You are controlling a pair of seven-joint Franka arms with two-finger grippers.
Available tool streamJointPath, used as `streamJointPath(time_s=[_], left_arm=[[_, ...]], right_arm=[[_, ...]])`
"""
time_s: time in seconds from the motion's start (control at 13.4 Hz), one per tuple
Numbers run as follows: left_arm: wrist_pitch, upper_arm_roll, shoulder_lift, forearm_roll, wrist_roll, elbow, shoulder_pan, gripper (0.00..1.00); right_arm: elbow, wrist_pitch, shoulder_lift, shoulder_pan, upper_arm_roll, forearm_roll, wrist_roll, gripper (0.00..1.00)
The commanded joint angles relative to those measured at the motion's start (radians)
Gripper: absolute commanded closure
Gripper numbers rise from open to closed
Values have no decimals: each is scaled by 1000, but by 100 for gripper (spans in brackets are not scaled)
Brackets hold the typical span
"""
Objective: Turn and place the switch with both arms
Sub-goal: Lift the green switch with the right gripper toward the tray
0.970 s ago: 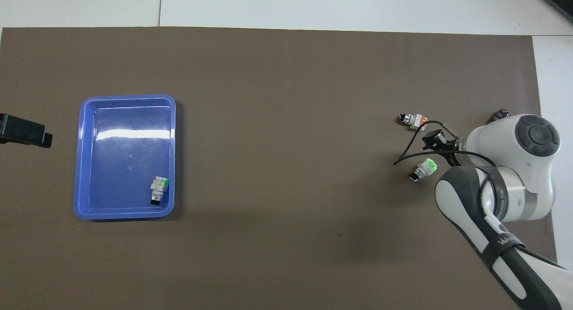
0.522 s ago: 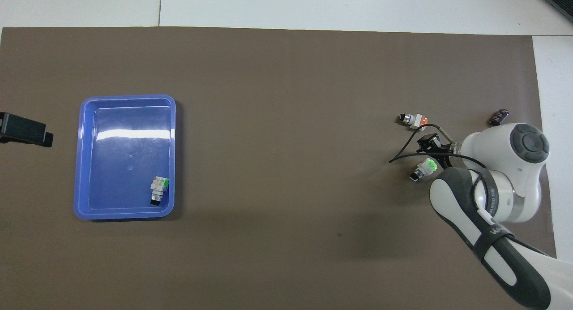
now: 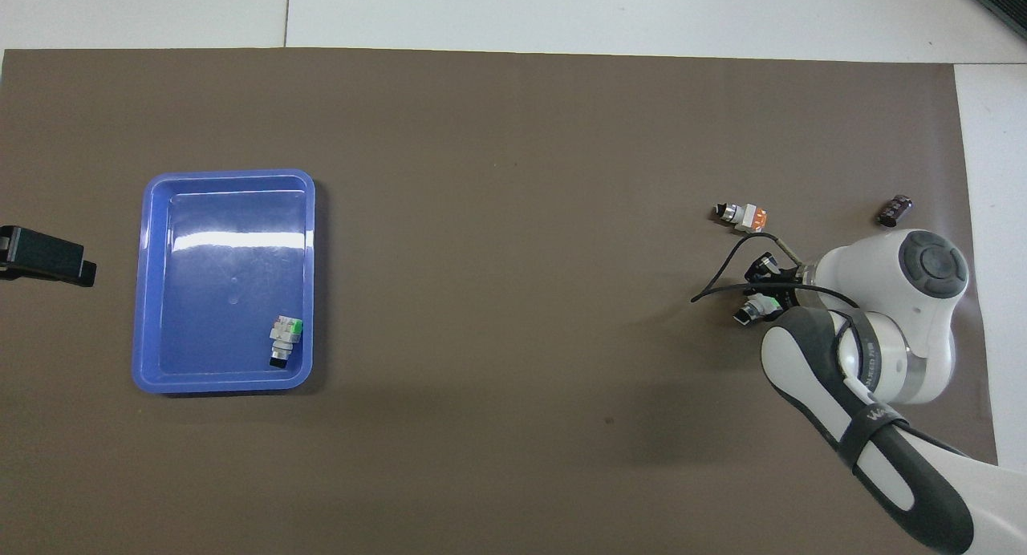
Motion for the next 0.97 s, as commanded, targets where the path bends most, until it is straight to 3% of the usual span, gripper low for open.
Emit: streamJointPath(time_s=[0.0, 0.37, 0.67, 0.9], left_arm=[[3, 2, -30, -7, -11, -33, 1, 0], [-16, 2, -33, -7, -16, -33, 1, 0], [-37, 0, -40, -7, -16, -36, -10, 0], [71, -18, -52, -7, -19, -82, -27, 0]], right_arm=[[66, -53, 19, 2, 3, 37, 0, 100], [311, -338, 33, 82, 4, 397, 205, 100], [570, -418, 97, 238, 4, 569, 634, 100], [646, -427, 108, 284, 32, 700, 753, 100]])
